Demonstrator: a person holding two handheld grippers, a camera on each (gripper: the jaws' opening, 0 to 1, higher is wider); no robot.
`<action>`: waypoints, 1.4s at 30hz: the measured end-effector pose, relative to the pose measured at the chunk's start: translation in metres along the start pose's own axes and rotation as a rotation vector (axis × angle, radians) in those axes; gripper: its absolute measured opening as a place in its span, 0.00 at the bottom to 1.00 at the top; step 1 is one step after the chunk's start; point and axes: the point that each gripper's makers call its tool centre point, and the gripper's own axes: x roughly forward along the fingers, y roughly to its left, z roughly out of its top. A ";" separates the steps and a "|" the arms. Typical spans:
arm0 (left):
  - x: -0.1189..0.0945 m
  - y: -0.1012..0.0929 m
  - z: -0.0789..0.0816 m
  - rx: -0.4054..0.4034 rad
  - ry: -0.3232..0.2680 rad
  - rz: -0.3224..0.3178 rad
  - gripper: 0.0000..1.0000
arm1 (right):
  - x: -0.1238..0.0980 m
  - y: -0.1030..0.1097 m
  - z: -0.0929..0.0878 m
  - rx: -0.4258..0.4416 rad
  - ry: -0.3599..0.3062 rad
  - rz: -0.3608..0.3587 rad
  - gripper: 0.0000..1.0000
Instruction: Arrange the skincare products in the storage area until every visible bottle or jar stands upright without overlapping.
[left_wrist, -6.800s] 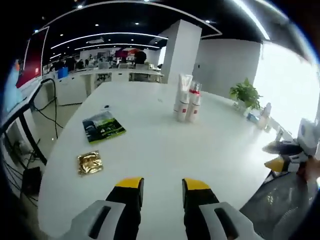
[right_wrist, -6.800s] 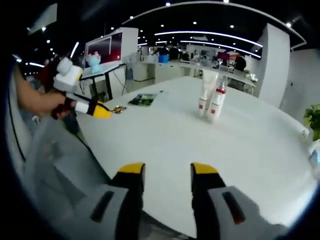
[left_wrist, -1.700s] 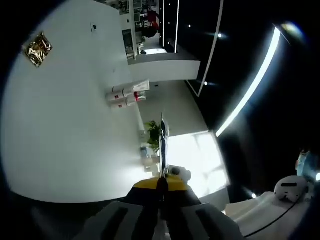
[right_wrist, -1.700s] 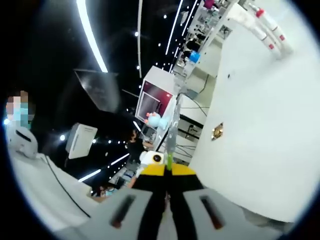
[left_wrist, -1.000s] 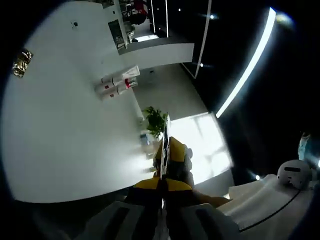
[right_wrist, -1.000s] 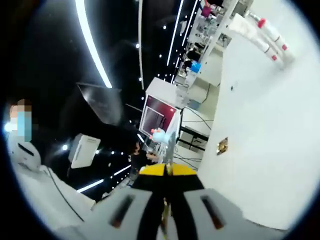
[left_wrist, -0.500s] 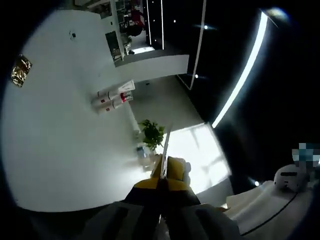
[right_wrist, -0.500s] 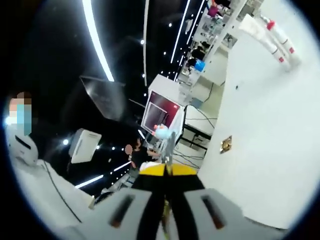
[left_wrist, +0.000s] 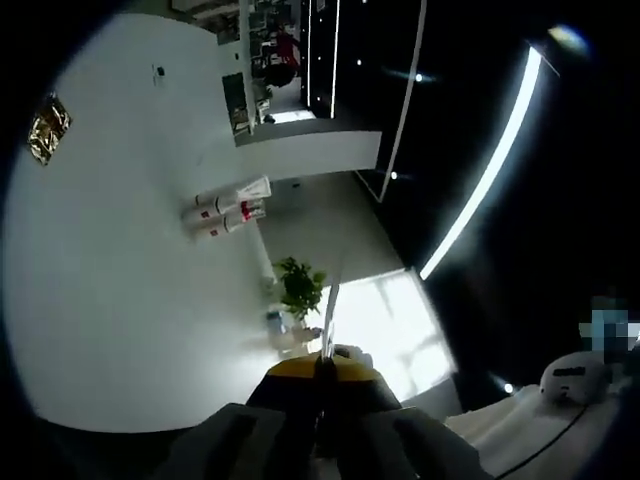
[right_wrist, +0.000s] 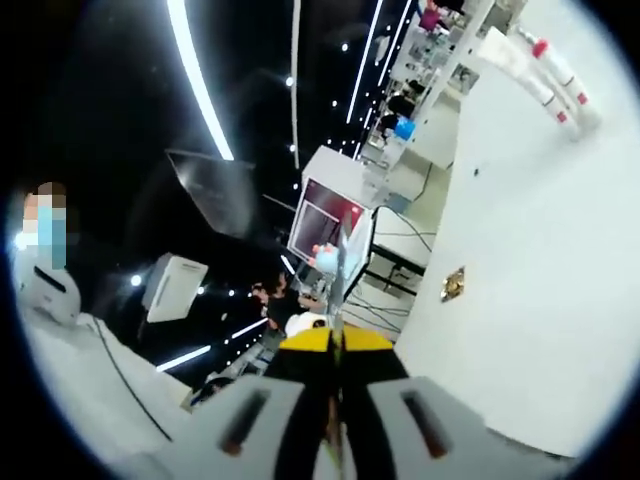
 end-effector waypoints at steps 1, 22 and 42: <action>0.000 -0.001 0.001 -0.015 -0.001 -0.004 0.02 | 0.000 0.001 0.001 0.010 -0.008 -0.002 0.03; 0.000 0.008 -0.005 0.058 0.026 0.031 0.03 | -0.005 -0.006 -0.008 0.066 -0.024 -0.040 0.03; -0.018 0.025 0.012 0.207 -0.068 0.142 0.02 | 0.000 -0.028 -0.033 -0.017 0.164 -0.163 0.02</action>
